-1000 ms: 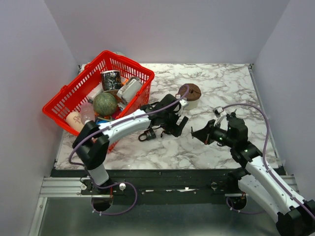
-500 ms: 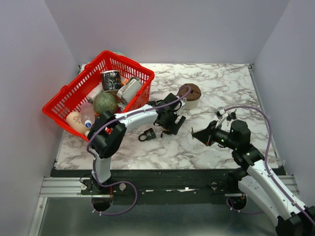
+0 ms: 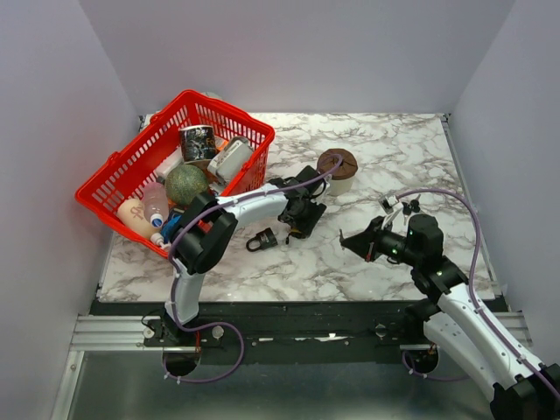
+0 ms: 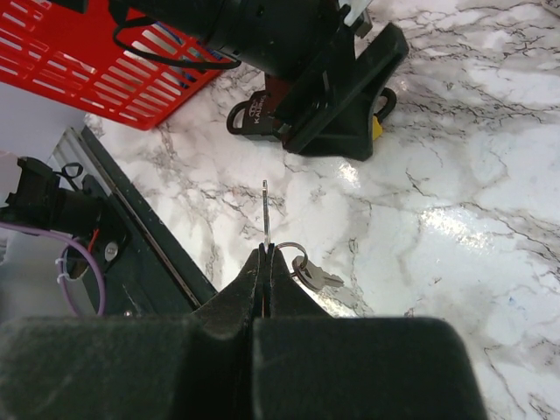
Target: Unlock with the key
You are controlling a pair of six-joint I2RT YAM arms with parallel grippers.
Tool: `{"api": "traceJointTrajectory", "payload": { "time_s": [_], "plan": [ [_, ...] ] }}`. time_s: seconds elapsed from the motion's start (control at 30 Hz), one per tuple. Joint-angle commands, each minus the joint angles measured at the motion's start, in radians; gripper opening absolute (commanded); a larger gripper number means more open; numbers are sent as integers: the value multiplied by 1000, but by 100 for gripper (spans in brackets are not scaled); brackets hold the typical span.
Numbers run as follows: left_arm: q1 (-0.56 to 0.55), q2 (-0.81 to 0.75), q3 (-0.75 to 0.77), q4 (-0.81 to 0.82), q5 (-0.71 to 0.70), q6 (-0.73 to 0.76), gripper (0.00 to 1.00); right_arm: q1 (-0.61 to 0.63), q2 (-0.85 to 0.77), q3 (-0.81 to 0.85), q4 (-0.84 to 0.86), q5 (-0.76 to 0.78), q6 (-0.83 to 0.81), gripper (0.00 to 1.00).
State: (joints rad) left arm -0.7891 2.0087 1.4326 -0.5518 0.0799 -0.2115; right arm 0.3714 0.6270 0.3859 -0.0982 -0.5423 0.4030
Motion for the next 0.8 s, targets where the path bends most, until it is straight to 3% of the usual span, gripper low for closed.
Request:
{"api": "traceJointTrajectory", "payload": {
  "time_s": [0.0,0.13,0.17,0.27,0.53,0.77],
  "plan": [
    [13,42,11,-30,-45,-25,55,-5,-10,-15,12,-27,-13,1],
    [14,48,5,-23,-37,-37,30,-5,-15,-21,9,-38,-16,1],
    [14,47,3,-19,-37,-42,16,-5,-15,-22,9,-50,-33,1],
    [16,24,-14,4,-20,-60,0,-5,-12,-18,3,-54,-56,1],
    [17,-94,-35,78,113,-135,0,-3,56,-24,54,-50,-38,1],
    [25,-260,-99,206,162,-230,0,12,123,-44,168,21,78,1]
  ]
}}
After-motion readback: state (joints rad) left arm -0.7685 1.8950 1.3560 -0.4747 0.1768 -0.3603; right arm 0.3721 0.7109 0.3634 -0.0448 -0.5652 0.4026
